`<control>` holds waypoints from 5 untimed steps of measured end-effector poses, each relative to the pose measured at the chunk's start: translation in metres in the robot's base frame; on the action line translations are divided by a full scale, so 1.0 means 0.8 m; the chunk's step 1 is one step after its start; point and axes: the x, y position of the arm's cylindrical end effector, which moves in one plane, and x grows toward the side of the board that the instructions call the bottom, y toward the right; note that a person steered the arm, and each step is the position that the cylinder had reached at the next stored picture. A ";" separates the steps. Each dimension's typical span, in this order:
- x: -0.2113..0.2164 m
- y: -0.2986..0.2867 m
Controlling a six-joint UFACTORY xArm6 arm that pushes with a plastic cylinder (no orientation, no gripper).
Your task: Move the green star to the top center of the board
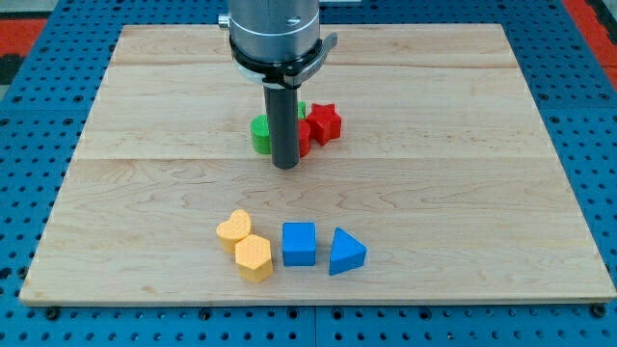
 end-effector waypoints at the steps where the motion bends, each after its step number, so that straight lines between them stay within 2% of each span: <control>1: 0.000 0.000; 3: 0.003 0.000; 4: 0.031 0.048; 5: 0.094 0.150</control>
